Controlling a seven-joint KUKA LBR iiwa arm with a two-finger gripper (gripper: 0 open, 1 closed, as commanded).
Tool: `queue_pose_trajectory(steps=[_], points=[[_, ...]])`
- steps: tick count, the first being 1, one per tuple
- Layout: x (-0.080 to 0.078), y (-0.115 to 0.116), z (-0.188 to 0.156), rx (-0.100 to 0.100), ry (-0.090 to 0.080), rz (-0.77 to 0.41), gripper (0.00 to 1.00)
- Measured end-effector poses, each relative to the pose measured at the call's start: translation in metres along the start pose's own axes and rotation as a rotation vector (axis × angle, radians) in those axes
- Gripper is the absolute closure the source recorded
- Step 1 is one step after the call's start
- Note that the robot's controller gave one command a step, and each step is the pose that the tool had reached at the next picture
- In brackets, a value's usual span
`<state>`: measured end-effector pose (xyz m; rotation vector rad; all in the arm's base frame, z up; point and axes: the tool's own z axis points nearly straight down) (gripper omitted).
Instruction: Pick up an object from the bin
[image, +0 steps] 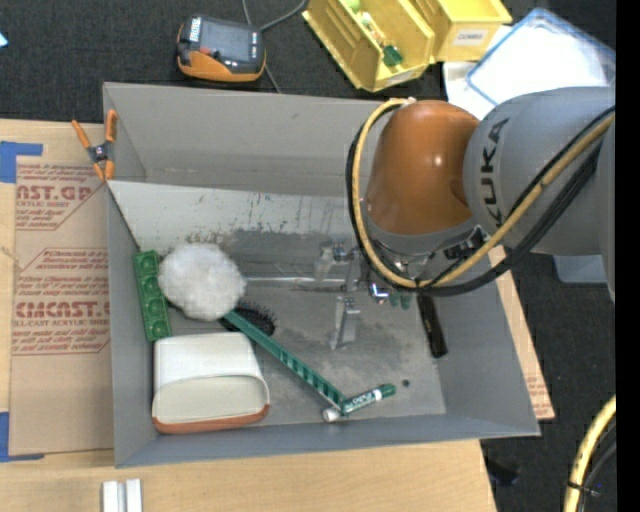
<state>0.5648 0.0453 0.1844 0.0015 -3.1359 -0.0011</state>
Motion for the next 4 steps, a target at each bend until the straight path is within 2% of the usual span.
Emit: queue_pose_trajectory(steps=[1, 2, 3, 4], points=[[-0.001, 0.0, -0.005, -0.001, -0.007, 0.001, 0.0], [0.009, 0.075, 0.116, -0.001, -0.006, 0.127, 0.0], [0.008, 0.092, 0.026, -0.006, -0.025, 0.303, 0.0], [0.012, 0.076, 0.106, 0.004, -0.002, 0.133, 0.0]])
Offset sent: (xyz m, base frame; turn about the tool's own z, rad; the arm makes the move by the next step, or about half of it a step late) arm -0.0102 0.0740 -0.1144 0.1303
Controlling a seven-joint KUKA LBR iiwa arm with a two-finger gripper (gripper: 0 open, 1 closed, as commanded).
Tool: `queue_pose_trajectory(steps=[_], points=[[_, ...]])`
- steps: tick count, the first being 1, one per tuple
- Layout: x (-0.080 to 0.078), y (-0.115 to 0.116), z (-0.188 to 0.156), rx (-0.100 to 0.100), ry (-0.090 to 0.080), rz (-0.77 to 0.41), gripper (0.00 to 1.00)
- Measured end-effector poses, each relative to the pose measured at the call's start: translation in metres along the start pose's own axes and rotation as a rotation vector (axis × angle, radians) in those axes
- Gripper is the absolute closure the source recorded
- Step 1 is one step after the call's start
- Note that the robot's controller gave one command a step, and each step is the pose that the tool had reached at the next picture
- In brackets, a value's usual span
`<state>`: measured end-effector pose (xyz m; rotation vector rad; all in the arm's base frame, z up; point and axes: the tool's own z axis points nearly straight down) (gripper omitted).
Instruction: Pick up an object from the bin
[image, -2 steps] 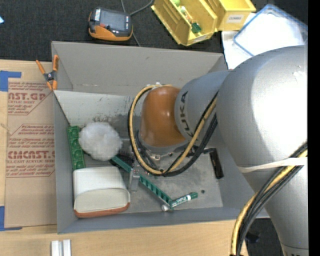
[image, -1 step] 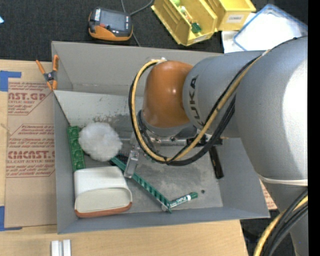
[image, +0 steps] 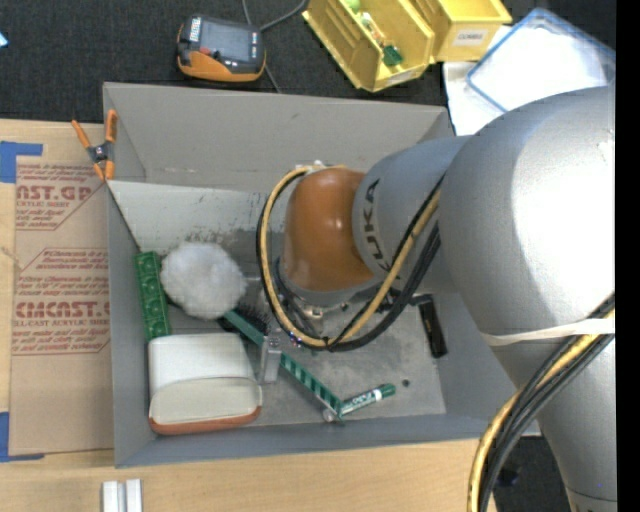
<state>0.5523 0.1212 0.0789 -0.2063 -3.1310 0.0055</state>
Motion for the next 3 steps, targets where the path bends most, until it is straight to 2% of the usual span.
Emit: queue_pose_trajectory(steps=[1, 2, 3], points=[[0.012, -0.008, 0.008, -0.009, -0.02, 0.278, 0.0], [0.002, -0.002, 0.0, -0.002, -0.01, 0.035, 1.0], [0.002, -0.002, 0.0, -0.002, -0.01, 0.035, 1.0]])
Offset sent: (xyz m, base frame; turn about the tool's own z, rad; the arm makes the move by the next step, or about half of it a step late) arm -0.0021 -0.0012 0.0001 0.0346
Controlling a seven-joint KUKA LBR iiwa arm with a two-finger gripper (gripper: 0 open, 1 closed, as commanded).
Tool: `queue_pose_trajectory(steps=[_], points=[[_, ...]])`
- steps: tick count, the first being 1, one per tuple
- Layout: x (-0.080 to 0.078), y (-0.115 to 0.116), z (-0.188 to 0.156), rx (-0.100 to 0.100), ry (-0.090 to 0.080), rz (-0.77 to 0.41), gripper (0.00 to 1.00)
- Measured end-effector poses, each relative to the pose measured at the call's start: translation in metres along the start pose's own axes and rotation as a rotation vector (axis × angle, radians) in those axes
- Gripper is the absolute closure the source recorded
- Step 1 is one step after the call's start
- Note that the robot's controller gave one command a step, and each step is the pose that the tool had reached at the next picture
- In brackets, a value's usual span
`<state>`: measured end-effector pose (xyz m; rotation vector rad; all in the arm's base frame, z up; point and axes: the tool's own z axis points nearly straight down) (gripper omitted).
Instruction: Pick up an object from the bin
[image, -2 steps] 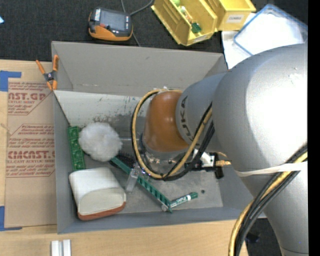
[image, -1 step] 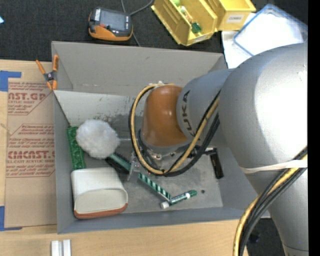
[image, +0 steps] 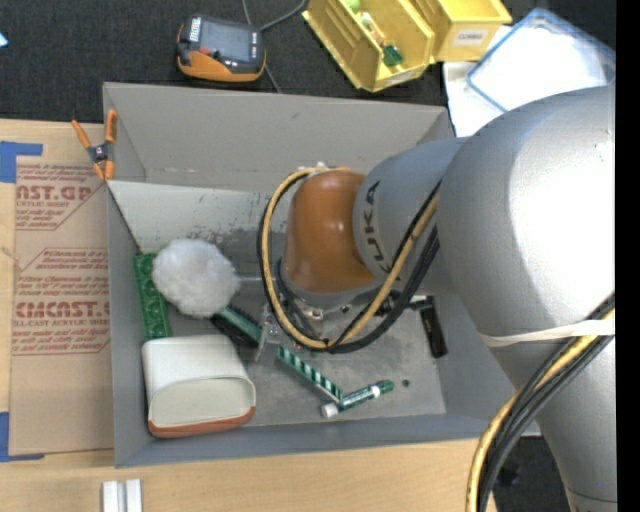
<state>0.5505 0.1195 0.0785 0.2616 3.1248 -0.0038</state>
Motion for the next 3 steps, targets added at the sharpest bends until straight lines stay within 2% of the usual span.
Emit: queue_pose_trajectory(steps=[1, 2, 3], points=[[0.002, -0.001, -0.013, 0.002, 0.008, 0.0, 1.0], [0.002, 0.0, -0.049, 0.002, 0.007, 0.0, 1.0], [0.0, 0.0, -0.071, -0.001, 0.002, -0.001, 1.0]])
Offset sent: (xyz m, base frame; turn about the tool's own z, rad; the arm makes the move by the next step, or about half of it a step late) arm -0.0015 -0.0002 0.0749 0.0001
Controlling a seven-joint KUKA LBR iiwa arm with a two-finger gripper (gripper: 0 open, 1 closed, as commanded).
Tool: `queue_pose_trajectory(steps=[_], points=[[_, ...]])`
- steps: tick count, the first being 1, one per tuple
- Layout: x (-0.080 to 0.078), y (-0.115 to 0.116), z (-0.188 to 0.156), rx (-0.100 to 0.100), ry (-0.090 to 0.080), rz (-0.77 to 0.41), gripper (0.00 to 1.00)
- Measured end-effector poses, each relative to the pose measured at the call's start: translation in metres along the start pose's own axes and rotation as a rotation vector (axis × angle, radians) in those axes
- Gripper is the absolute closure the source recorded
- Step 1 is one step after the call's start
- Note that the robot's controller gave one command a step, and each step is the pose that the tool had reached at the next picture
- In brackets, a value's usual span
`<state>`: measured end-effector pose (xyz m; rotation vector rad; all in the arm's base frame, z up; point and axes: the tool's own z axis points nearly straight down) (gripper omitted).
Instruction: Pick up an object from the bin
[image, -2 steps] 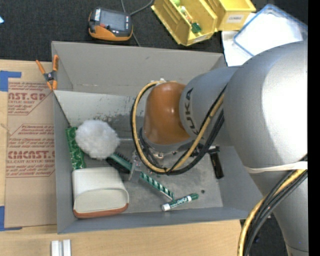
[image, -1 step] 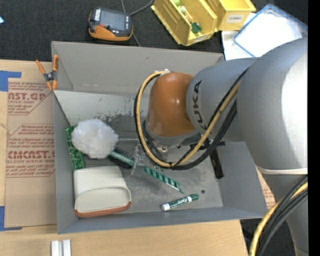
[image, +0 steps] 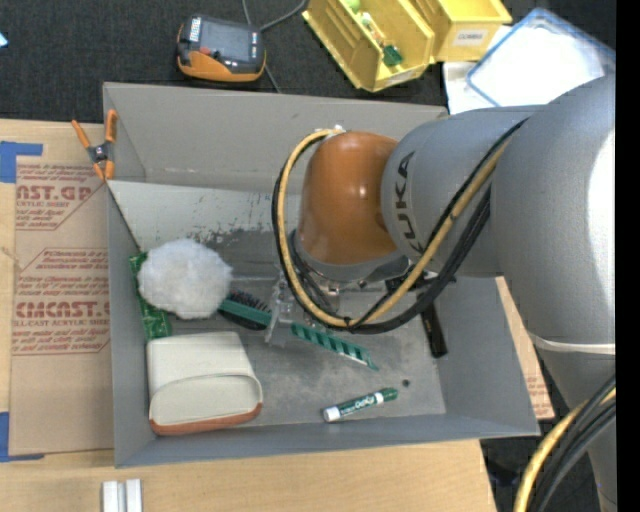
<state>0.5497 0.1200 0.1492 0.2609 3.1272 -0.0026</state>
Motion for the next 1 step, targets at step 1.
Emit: queue_pose_trajectory(steps=[1], points=[[0.0003, 0.0, -0.0117, 0.0, 0.001, 0.0, 1.0]])
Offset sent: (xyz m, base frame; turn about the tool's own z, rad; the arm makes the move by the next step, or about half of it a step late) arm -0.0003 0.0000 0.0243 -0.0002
